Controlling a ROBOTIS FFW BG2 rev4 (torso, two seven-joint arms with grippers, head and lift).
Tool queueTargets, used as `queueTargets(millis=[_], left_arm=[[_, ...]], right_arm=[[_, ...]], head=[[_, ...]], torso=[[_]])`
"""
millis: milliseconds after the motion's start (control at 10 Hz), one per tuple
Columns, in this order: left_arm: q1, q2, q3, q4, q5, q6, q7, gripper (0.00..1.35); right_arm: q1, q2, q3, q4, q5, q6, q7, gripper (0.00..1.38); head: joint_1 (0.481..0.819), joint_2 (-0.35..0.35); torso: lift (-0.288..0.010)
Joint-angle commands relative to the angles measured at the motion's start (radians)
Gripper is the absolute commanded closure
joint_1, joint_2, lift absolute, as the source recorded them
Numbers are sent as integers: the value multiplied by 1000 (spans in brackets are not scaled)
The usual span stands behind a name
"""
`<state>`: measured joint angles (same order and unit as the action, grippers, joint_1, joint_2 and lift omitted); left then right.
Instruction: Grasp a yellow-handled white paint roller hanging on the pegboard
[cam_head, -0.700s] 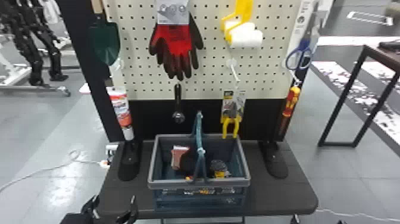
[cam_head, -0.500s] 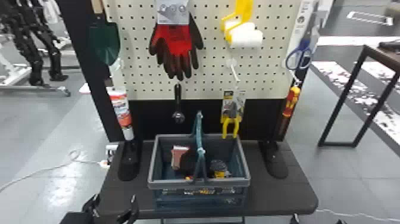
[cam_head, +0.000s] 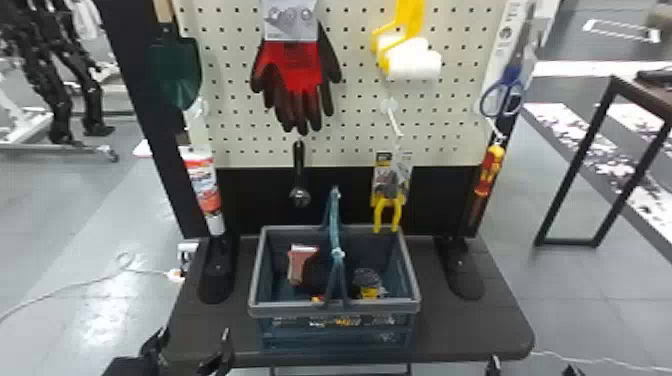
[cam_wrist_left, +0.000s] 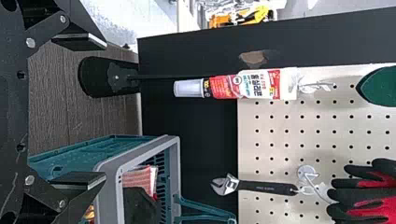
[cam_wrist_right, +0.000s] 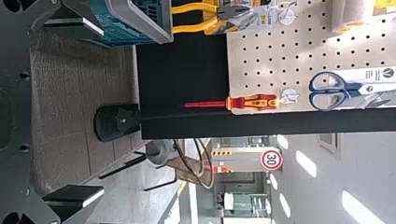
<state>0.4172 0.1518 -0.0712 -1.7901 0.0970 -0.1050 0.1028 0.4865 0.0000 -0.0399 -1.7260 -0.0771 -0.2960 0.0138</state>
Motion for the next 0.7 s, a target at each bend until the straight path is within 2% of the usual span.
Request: queueTargets(millis=[0, 200, 300, 400, 600], left_arm=[[0, 3, -1, 0, 6, 1, 0, 298], [0, 8, -7, 0, 9, 11, 0, 298], [0, 8, -10, 0, 9, 21, 0, 298], [-3, 8, -12, 0, 9, 22, 0, 298], [-9, 17, -18, 0, 13, 30, 0, 298]], right_arm=[[-8, 1, 0, -20, -20, 2, 0, 124], [-19, 1, -9, -119, -46, 90, 5, 101], [-42, -6, -28, -162, -56, 155, 44, 93], [-71, -12, -49, -224, -47, 268, 97, 125], [-167, -11, -101, -325, -18, 469, 206, 84]], head=[[549, 0], [549, 0], [549, 0], [549, 0], [549, 0]], torso=[[-100], [-100], [-100], [-100], [-100]])
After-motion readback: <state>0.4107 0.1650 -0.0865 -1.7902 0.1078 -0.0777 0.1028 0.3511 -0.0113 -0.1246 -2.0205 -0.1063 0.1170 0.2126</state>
